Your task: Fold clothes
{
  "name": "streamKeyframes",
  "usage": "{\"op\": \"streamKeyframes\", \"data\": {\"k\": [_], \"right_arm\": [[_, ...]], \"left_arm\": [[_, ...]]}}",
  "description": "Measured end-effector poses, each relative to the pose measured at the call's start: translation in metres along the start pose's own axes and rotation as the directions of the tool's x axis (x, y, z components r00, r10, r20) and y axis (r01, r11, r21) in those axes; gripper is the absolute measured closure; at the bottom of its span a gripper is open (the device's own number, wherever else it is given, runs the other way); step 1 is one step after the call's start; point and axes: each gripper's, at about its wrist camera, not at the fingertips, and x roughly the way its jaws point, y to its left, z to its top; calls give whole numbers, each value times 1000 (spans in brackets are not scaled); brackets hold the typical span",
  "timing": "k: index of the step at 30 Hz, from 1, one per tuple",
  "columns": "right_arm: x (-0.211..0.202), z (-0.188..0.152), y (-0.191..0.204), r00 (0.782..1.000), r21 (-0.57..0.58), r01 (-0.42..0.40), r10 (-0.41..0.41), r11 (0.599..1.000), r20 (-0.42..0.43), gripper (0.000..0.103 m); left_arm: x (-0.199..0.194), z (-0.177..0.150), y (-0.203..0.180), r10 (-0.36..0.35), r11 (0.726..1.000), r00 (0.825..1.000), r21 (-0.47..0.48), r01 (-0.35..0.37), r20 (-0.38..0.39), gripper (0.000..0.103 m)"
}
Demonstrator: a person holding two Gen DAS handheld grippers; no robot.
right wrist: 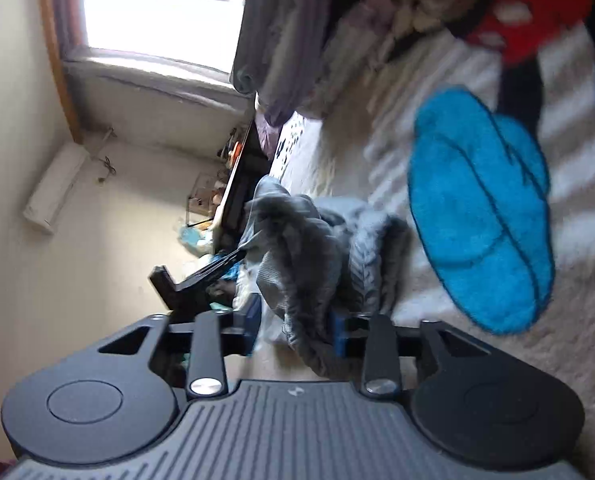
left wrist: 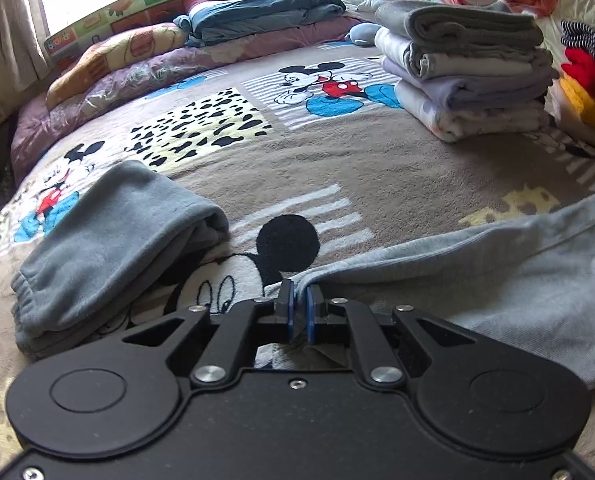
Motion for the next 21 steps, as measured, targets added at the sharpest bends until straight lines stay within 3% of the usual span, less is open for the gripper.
{"op": "streamKeyframes", "data": {"k": [1, 3, 6, 8, 12, 14, 18, 21], "right_arm": [[0, 2, 2, 1000, -7, 8, -8, 1000, 24, 50], [-1, 1, 6, 997, -13, 16, -15, 1000, 69, 50], [6, -7, 0, 994, 43, 30, -34, 999, 101, 86], [8, -17, -8, 993, 95, 28, -39, 995, 113, 87], [-6, -34, -19, 979, 89, -35, 16, 995, 203, 88], [-8, -39, -21, 971, 84, -28, 7, 996, 237, 88], [-6, -37, -24, 968, 112, -14, -14, 994, 251, 89], [-4, -32, -28, 967, 124, 5, -36, 992, 251, 89]], "left_arm": [[0, 1, 0, -7, 1000, 1000, -6, 7, 0, 98], [1, 3, -1, -24, 1000, 1000, -14, 24, -2, 98], [0, 4, 1, -32, 999, 999, -30, 32, -7, 98], [0, 5, 3, -39, 998, 999, -46, 39, -7, 98], [0, 17, 13, -57, 990, 998, -126, 59, 14, 99], [7, 26, 16, -66, 985, 998, -161, 66, 4, 99], [35, 34, 17, -69, 977, 996, -206, 55, -62, 100], [57, 34, 16, -27, 978, 994, -210, 3, -109, 100]]}}
